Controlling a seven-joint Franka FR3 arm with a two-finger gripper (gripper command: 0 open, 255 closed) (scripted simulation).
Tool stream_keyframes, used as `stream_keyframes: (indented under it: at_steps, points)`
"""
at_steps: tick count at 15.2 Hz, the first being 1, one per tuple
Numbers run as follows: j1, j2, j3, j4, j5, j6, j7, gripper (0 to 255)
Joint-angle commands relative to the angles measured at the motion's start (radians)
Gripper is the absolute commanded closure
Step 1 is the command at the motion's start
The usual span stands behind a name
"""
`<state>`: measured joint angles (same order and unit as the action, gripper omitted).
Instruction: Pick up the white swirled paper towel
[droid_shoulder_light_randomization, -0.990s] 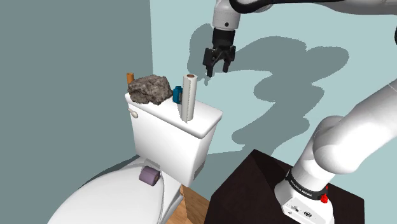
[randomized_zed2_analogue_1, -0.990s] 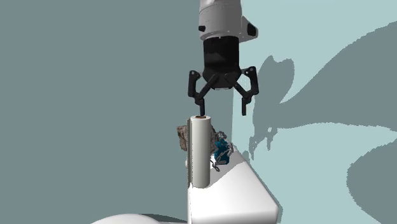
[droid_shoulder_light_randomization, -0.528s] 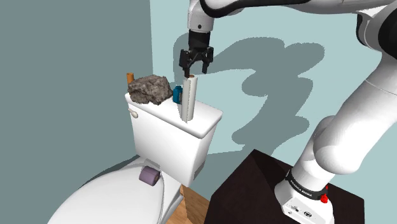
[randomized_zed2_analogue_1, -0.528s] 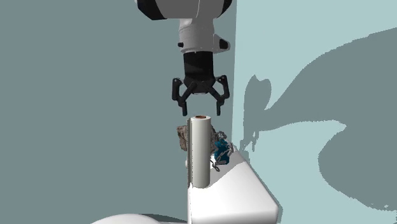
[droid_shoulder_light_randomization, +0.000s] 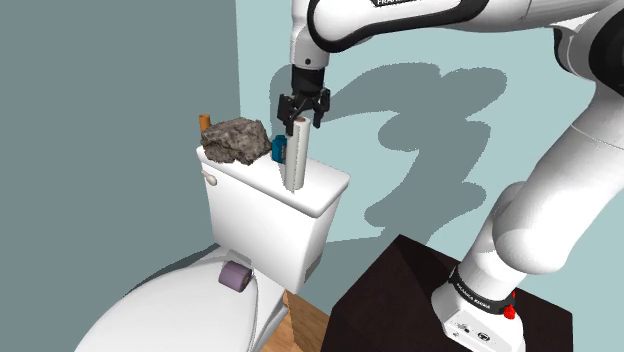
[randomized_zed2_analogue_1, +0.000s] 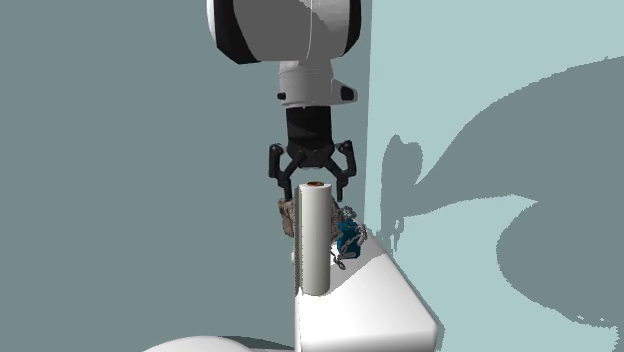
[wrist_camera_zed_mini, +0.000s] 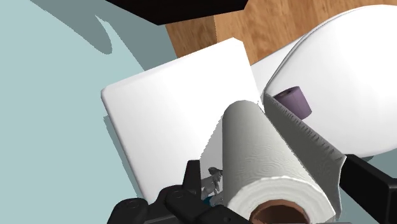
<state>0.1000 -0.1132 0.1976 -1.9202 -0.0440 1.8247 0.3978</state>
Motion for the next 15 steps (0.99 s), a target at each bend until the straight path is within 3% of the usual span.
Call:
stream_keyframes:
  at_steps: [1, 2, 11, 15]
  points:
    - [0.001, 0.001, 0.001, -0.01, 0.0, 0.012, 0.002, 0]
    - [0.001, 0.002, 0.002, -0.01, 0.0, 0.013, 0.003, 255]
    - [0.001, 0.001, 0.001, -0.01, 0.0, 0.012, 0.002, 255]
    - [0.0, 0.001, 0.001, 0.043, 0.0, -0.042, -0.001, 255]
